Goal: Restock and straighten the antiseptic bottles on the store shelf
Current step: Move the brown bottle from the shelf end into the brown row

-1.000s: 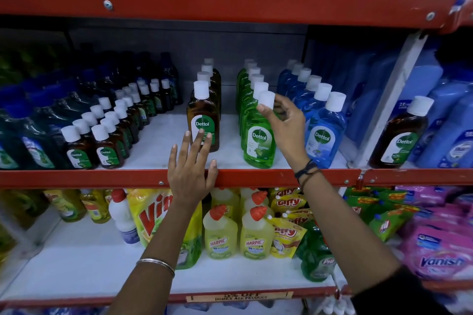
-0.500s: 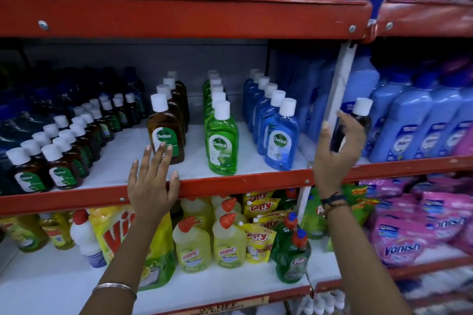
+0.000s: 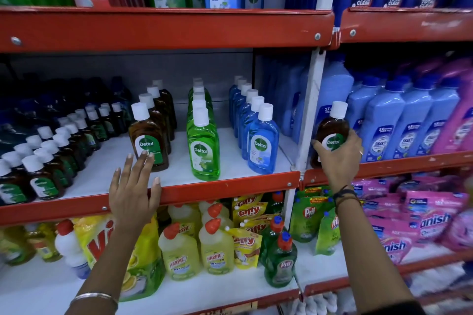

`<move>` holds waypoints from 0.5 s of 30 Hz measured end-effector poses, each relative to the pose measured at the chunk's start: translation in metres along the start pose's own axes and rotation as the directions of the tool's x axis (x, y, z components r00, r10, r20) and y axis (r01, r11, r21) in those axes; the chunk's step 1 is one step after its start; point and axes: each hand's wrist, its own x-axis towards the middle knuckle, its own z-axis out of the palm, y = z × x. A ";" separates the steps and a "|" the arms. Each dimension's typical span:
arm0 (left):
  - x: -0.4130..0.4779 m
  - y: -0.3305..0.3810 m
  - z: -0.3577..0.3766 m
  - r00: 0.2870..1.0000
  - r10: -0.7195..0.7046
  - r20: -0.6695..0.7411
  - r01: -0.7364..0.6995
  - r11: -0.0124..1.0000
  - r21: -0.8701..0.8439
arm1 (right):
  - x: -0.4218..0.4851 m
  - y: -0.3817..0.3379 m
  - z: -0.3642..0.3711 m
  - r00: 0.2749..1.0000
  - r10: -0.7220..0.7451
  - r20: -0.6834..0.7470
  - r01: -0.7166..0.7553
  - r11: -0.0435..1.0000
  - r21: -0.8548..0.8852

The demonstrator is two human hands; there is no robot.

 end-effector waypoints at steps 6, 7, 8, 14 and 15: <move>0.000 0.001 -0.003 1.000 -0.013 0.028 0.014 1.000 -0.018 | -0.015 -0.017 -0.019 0.985 -0.061 -0.164 0.077 0.992 0.096; 0.000 0.001 -0.004 0.999 -0.016 0.034 0.017 1.000 -0.026 | -0.018 -0.022 -0.023 0.978 -0.073 -0.194 0.093 0.991 0.093; 0.000 0.002 -0.005 0.999 -0.016 0.039 0.018 0.999 -0.034 | -0.021 -0.028 -0.026 0.973 -0.087 -0.213 0.106 0.991 0.083; 0.003 -0.004 -0.013 0.996 -0.040 0.074 0.045 0.997 -0.067 | -0.064 -0.077 -0.038 0.971 -0.154 -0.184 0.178 0.977 0.119; 0.002 -0.010 -0.015 0.995 -0.056 0.081 0.061 0.996 -0.061 | -0.074 -0.088 -0.036 0.976 -0.150 -0.155 0.173 0.974 0.145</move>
